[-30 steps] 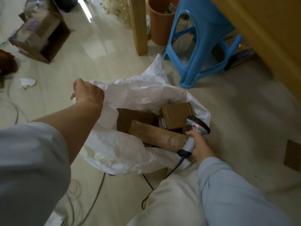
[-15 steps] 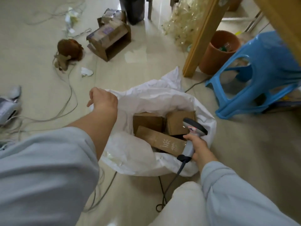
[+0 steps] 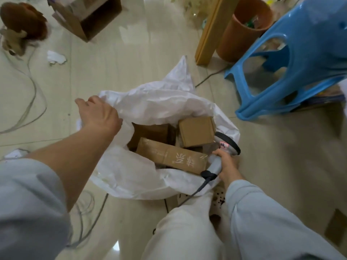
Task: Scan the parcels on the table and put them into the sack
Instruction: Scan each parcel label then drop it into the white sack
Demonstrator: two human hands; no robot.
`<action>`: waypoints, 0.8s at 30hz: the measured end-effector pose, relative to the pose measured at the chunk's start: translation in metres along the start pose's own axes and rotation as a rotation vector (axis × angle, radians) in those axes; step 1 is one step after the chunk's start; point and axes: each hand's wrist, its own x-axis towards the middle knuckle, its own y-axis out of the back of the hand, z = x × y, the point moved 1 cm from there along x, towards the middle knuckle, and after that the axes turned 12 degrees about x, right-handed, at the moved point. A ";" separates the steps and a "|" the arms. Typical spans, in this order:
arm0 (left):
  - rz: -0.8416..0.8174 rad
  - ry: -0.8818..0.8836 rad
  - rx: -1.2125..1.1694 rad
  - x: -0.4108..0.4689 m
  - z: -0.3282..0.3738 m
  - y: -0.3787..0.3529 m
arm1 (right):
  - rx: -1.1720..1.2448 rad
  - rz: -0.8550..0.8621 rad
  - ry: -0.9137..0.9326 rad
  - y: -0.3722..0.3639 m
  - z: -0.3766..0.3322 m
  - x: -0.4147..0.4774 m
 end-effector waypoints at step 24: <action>0.156 0.124 -0.653 -0.035 -0.074 0.060 | -0.111 -0.242 0.516 -0.014 -0.141 -0.175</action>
